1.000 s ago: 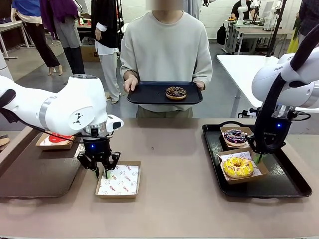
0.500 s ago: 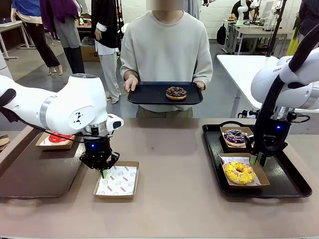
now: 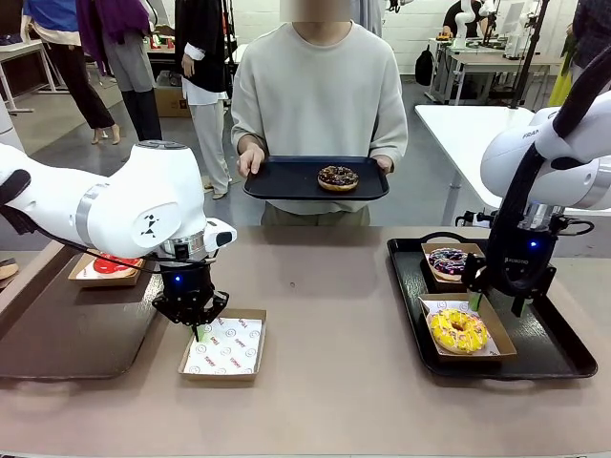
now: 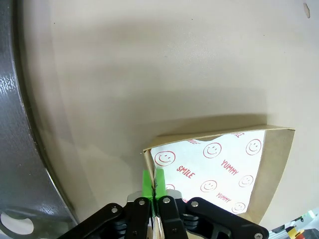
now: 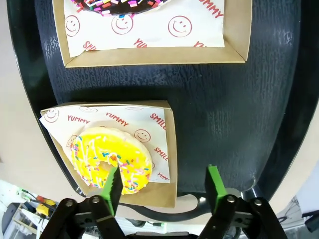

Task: Individually package the donuts and arrange them on the tray.
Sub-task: Place the picked Paper togo box on the Handle tray while simultaneously picking up another Paper togo box from the table with the other hand.

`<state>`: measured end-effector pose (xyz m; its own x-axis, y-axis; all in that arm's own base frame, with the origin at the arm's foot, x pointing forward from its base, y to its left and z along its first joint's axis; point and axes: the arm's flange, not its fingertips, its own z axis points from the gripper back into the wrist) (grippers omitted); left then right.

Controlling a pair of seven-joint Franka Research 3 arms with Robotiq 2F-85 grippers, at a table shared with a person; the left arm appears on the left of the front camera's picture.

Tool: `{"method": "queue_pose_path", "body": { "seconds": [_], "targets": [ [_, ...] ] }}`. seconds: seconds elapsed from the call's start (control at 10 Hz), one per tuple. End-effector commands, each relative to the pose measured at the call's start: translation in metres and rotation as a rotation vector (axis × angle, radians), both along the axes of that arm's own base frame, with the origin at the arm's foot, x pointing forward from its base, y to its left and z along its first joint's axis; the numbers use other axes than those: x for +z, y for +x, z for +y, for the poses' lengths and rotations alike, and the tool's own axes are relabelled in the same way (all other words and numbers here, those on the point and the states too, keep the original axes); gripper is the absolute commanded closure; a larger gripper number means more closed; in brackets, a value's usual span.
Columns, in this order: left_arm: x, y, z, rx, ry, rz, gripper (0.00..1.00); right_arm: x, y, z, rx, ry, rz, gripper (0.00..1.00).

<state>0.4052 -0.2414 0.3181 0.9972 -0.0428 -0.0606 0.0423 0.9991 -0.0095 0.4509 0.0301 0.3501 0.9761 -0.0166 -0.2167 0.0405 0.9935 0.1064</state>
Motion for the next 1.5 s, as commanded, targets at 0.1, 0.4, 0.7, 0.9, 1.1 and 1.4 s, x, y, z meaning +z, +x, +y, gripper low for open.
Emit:
{"method": "queue_pose_path", "body": {
  "seconds": [0.1, 0.4, 0.7, 0.9, 1.1, 1.4],
  "targets": [
    [0.003, 0.0, 0.001, -0.008, 0.027, 0.007, 1.0, 0.004, 0.0, 0.001, 0.017, 0.056, -0.002, 0.0],
    [0.021, -0.011, 0.009, -0.053, -0.022, 0.02, 1.0, 0.027, -0.011, -0.02, 0.042, 0.178, 0.028, 0.0],
    [0.081, -0.011, 0.011, -0.072, -0.052, -0.025, 1.0, 0.066, -0.025, -0.078, 0.069, 0.472, 0.039, 0.0],
    [0.125, -0.008, 0.002, -0.077, -0.058, -0.059, 1.0, 0.077, -0.041, -0.122, 0.071, 0.647, -0.001, 0.0],
    [0.162, 0.009, -0.017, -0.069, -0.042, -0.067, 1.0, 0.077, -0.06, -0.168, 0.082, 0.829, -0.07, 0.0],
    [0.194, 0.053, -0.046, -0.058, -0.046, -0.102, 1.0, 0.054, -0.082, -0.215, 0.132, 0.999, -0.219, 0.0]
  ]
}}
